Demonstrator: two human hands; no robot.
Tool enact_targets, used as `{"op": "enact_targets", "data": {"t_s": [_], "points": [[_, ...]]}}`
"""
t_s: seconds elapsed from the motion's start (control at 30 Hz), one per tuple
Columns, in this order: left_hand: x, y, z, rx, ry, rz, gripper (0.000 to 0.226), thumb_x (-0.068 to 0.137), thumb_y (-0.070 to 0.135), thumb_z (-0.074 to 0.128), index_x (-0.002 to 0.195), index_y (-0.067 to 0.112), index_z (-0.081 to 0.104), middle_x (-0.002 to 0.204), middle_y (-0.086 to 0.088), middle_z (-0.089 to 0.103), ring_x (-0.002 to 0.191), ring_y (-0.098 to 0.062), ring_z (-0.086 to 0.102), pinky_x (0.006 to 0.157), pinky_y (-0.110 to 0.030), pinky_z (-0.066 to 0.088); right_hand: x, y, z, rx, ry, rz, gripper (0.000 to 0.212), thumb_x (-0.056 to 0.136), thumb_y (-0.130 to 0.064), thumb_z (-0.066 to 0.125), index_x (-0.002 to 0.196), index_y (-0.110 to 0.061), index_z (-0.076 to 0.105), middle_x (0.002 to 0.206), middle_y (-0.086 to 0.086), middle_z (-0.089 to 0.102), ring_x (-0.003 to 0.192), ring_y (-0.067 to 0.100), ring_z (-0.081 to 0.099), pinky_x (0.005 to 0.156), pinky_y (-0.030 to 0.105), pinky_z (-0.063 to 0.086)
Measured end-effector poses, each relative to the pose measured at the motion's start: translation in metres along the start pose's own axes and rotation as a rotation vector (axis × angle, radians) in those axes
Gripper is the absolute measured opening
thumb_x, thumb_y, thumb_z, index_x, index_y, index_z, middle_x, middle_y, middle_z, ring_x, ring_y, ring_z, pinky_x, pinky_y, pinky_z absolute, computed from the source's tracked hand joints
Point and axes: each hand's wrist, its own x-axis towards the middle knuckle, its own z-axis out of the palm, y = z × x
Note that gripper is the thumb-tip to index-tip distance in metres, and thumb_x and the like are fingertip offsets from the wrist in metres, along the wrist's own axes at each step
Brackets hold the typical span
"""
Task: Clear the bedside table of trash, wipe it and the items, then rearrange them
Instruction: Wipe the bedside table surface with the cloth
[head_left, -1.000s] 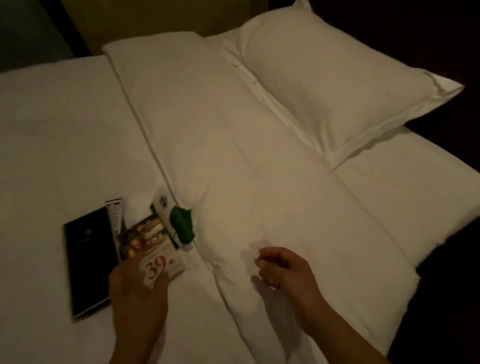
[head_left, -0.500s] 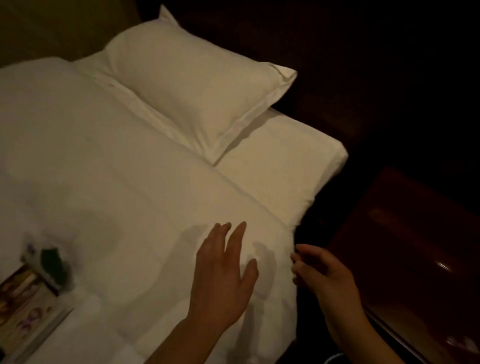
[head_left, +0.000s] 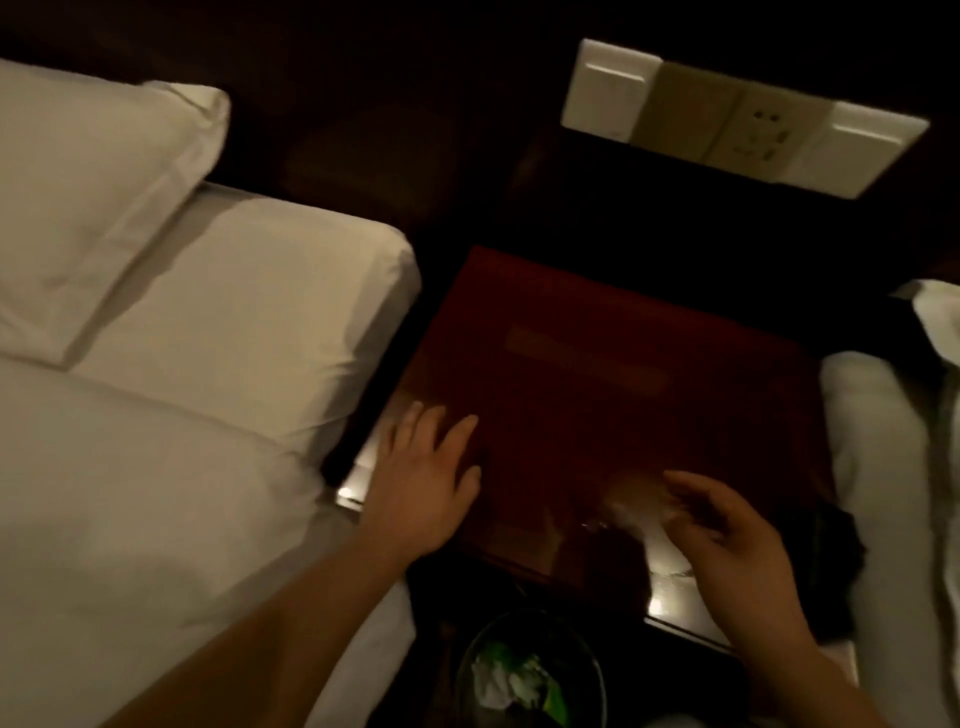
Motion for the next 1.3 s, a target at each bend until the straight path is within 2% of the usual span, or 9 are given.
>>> {"op": "enact_targets", "data": {"t_s": [0.13,0.23,0.33,0.47,0.53,0.7,0.9,1.07,1.3], "points": [[0.032,0.002,0.029,0.071,-0.02,-0.021,0.056,0.097,0.059,0.034,0.15,0.044,0.034,0.162,-0.009,0.028,0.151,-0.036,0.016,0.115,-0.063,0.019,0.008,0.052,-0.057,-0.557,0.229,-0.235,0.035,0.085,-0.024,0.066,0.12,-0.03,0.064,0.117,-0.004,0.062,0.108,0.028,0.053,0.091,0.031,0.035],[0.04,-0.001,0.044,0.097,-0.02,-0.032,0.054,0.098,0.064,0.029,0.15,0.053,0.026,0.166,-0.007,0.019,0.153,-0.036,0.008,0.115,-0.068,0.009,0.013,0.093,-0.083,-0.788,0.272,-0.086,0.051,0.086,-0.048,0.063,0.134,-0.032,0.057,0.141,0.009,0.049,0.121,0.04,0.047,0.099,0.045,0.038],[0.038,-0.001,0.049,0.139,0.036,-0.023,0.056,0.095,0.065,0.023,0.149,0.053,0.027,0.163,-0.009,0.025,0.151,-0.037,0.016,0.114,-0.068,0.012,0.014,0.124,-0.082,-0.753,0.137,0.056,0.063,0.082,-0.051,0.069,0.14,-0.04,0.048,0.156,0.008,0.028,0.134,0.04,0.035,0.106,0.053,0.038],[0.036,-0.003,0.051,0.154,0.066,-0.017,0.056,0.095,0.064,0.024,0.149,0.052,0.027,0.161,-0.009,0.029,0.15,-0.036,0.019,0.113,-0.067,0.016,0.009,0.141,-0.079,-0.538,0.242,-0.031,0.043,0.081,-0.016,0.075,0.121,-0.026,0.065,0.137,0.007,0.043,0.119,0.035,0.053,0.091,0.037,0.047],[0.036,-0.003,0.051,0.163,0.082,-0.02,0.056,0.095,0.064,0.023,0.149,0.052,0.027,0.16,-0.009,0.03,0.15,-0.036,0.019,0.114,-0.066,0.016,-0.004,0.135,-0.063,-0.476,0.247,-0.148,0.04,0.079,-0.024,0.071,0.117,-0.03,0.064,0.134,0.004,0.045,0.116,0.023,0.051,0.09,0.029,0.041],[0.037,-0.004,0.054,0.161,0.108,-0.02,0.055,0.095,0.064,0.025,0.148,0.052,0.03,0.158,-0.008,0.034,0.149,-0.034,0.021,0.114,-0.063,0.016,-0.009,0.148,-0.032,-0.696,0.104,-0.364,0.042,0.076,-0.04,0.072,0.115,-0.027,0.066,0.131,0.011,0.057,0.117,0.033,0.051,0.093,0.046,0.045],[0.037,-0.002,0.052,0.159,0.09,-0.032,0.055,0.095,0.063,0.026,0.147,0.051,0.033,0.159,-0.008,0.032,0.15,-0.033,0.017,0.116,-0.062,0.013,0.06,0.139,-0.069,-0.695,0.425,0.03,0.041,0.086,-0.045,0.064,0.123,-0.026,0.063,0.108,0.014,0.056,0.099,0.035,0.05,0.085,0.045,0.046],[0.035,-0.001,0.051,0.153,0.103,-0.041,0.056,0.093,0.063,0.028,0.147,0.049,0.037,0.159,-0.009,0.033,0.15,-0.034,0.02,0.115,-0.061,0.014,-0.002,0.13,0.007,-0.77,0.151,-0.305,0.049,0.087,-0.071,0.044,0.117,-0.036,0.061,0.101,0.002,0.054,0.089,0.021,0.047,0.071,0.032,0.04],[0.037,-0.005,0.057,0.165,0.108,-0.036,0.055,0.094,0.064,0.027,0.146,0.052,0.036,0.159,-0.007,0.032,0.15,-0.032,0.02,0.115,-0.059,0.013,0.102,0.135,-0.051,-0.774,0.388,-0.099,0.032,0.089,-0.043,0.064,0.112,-0.022,0.067,0.13,0.01,0.051,0.118,0.034,0.045,0.096,0.049,0.044]]}}
